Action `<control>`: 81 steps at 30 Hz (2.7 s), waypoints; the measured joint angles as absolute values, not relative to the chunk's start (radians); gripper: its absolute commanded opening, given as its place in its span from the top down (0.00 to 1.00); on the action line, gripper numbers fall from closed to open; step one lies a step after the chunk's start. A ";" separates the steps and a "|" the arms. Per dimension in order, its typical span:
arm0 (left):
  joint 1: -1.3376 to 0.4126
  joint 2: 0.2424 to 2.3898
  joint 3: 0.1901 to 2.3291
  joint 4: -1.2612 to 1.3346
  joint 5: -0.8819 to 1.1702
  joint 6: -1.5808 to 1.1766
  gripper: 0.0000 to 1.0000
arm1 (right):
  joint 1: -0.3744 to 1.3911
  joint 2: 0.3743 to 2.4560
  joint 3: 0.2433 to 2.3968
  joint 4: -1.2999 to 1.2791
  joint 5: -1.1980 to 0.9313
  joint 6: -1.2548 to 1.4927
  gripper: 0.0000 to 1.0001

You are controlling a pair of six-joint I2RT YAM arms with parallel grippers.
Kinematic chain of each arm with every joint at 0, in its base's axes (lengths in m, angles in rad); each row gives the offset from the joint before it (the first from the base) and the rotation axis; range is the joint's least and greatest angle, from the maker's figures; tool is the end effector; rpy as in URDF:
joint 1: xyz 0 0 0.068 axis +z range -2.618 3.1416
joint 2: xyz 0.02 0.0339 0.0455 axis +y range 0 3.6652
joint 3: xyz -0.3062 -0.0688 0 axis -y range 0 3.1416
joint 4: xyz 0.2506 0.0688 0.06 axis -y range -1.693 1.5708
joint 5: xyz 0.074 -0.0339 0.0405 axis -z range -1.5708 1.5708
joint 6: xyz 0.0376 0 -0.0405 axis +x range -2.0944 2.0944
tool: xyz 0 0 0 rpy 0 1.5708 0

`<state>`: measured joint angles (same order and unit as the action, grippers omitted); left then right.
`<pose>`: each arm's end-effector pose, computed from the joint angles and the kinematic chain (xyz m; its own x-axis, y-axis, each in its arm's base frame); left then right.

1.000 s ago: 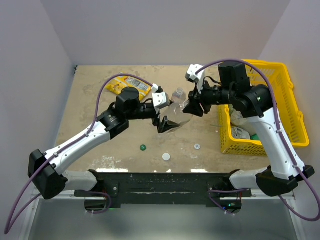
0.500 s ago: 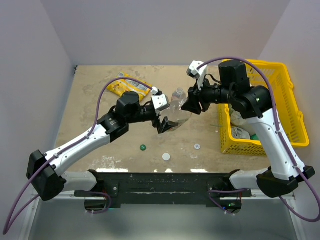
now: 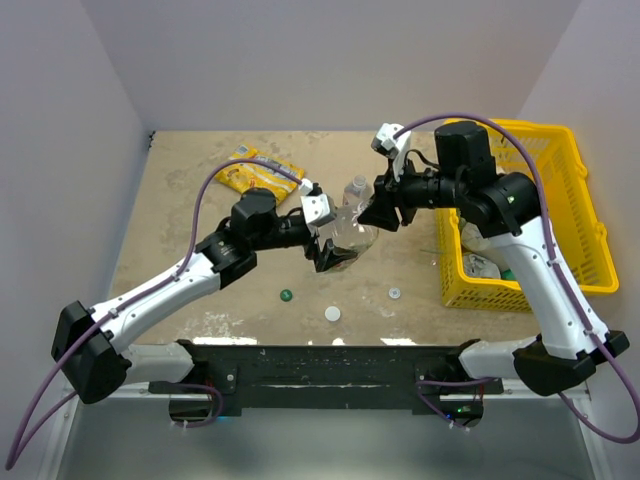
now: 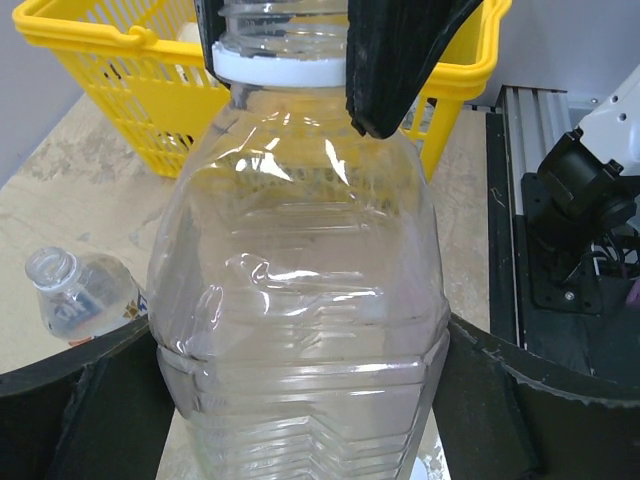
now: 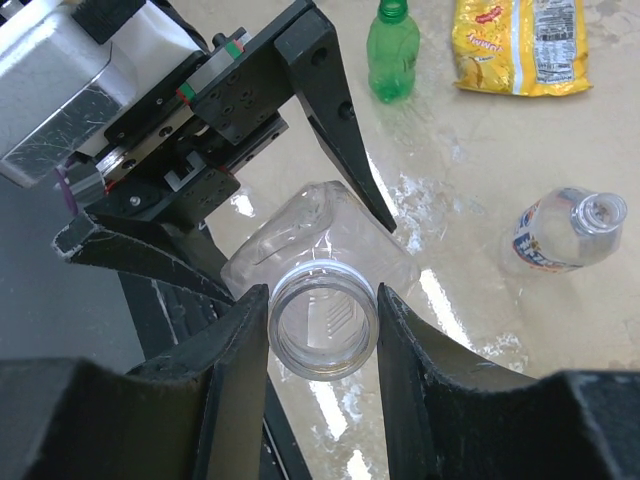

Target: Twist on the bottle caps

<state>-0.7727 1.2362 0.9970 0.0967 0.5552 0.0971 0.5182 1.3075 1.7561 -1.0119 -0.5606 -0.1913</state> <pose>0.1881 -0.2111 0.3866 -0.0075 0.1224 -0.9925 0.9721 0.2335 0.0215 0.1895 0.1311 0.5154 -0.3014 -0.3572 -0.8841 -0.8835 0.4534 0.1180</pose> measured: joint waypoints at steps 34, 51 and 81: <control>-0.488 0.907 1.040 -0.251 0.281 0.107 1.00 | 0.773 1.308 1.107 -0.891 -0.435 -0.704 0.45; -0.381 0.854 1.067 -0.188 0.258 0.011 1.00 | 0.990 1.597 1.062 -0.630 -0.315 -0.888 0.36; -0.318 0.836 1.015 -0.134 0.282 -0.044 1.00 | 1.001 1.724 1.028 -0.585 -0.297 -0.952 0.44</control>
<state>-0.3176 0.8364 1.0149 -0.1341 0.2825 -0.0437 1.0012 1.7237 1.0283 -0.5850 -0.2970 -0.9520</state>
